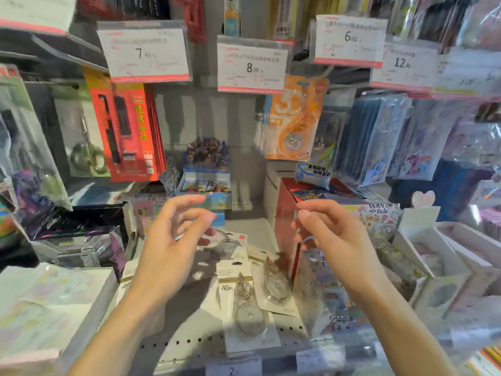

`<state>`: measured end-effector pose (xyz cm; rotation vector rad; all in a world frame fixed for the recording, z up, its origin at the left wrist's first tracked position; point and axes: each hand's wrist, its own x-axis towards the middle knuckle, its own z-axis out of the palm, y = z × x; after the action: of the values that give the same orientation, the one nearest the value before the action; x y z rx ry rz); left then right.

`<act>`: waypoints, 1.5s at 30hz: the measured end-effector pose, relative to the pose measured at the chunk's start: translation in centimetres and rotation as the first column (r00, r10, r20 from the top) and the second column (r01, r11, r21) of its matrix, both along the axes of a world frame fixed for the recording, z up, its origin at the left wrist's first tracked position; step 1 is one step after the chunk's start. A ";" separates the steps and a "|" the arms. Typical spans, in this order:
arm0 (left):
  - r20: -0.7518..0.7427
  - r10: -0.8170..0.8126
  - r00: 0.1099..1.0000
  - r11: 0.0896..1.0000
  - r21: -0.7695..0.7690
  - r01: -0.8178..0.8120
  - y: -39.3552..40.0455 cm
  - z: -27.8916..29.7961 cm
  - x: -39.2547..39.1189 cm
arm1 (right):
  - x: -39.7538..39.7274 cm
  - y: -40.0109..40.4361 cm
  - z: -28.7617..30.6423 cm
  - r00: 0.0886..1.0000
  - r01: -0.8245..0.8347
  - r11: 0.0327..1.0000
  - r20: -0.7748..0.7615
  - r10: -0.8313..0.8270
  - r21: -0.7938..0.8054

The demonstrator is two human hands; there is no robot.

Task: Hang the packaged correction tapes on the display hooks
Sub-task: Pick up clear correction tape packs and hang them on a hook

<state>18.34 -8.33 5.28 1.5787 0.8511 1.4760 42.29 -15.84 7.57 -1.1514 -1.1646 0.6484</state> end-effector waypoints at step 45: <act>0.002 -0.283 0.959 0.894 -0.362 0.265 4.6 -6.2 -11.7 | -13.8 6.9 -6.0 0.978 -0.200 0.932 -0.114 0.173 -0.303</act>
<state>6.69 -3.77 -0.97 1.3963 0.8330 1.0167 28.50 -8.97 1.61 -1.2725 -1.1326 1.0492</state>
